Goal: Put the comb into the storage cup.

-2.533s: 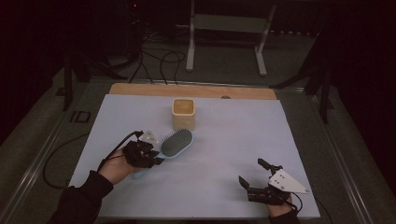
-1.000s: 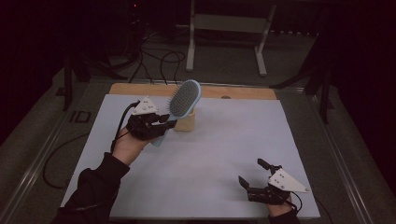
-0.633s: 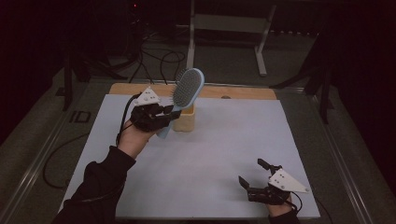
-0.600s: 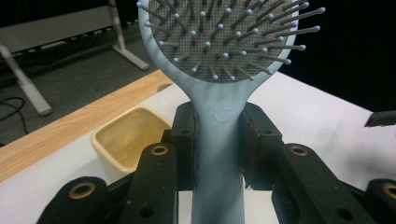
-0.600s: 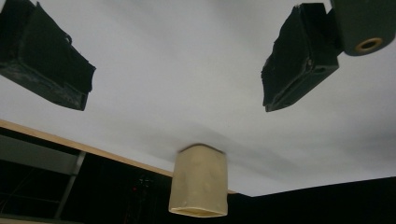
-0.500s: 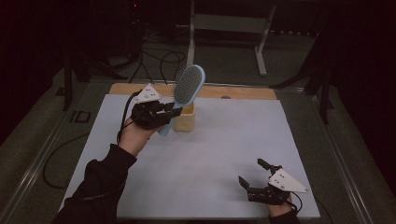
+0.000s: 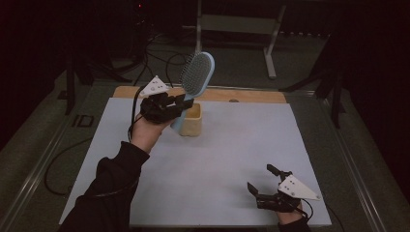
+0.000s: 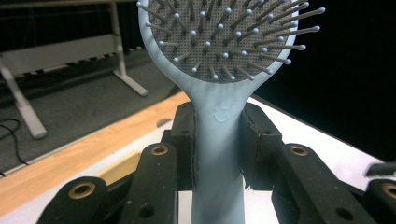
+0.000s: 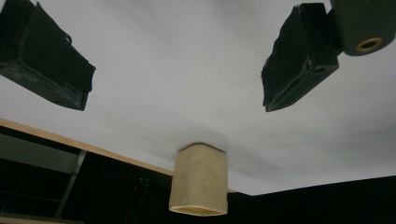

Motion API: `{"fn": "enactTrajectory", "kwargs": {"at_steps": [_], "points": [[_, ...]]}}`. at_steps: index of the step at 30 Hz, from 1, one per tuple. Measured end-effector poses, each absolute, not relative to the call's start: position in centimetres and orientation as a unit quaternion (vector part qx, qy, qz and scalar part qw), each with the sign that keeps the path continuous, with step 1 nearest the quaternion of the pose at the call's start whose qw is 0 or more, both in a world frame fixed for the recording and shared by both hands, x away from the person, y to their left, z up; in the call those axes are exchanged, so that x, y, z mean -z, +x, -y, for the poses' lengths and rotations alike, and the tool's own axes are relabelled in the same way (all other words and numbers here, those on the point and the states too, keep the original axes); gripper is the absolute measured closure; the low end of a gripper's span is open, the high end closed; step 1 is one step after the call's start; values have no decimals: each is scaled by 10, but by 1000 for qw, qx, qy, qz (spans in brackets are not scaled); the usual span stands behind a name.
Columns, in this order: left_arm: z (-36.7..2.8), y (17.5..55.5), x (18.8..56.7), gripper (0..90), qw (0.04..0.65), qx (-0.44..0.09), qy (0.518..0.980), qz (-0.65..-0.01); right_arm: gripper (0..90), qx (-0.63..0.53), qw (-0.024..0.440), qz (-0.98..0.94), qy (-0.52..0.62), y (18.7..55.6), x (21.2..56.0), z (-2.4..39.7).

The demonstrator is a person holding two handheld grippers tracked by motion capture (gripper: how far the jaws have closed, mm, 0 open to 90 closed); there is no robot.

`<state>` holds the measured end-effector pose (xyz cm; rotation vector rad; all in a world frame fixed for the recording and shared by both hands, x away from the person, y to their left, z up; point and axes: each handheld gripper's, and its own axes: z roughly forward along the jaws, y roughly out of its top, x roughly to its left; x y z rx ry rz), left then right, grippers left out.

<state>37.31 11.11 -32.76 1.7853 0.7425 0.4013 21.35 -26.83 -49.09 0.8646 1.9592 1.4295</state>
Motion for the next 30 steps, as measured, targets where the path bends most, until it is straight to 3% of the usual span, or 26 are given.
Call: {"fn": "enactTrajectory", "kwargs": {"at_steps": [30], "points": [[-97, 421, 356, 700, 604, -207, 691, -339, 86, -535, 277, -730, 323, 213, 491, 269]]}}
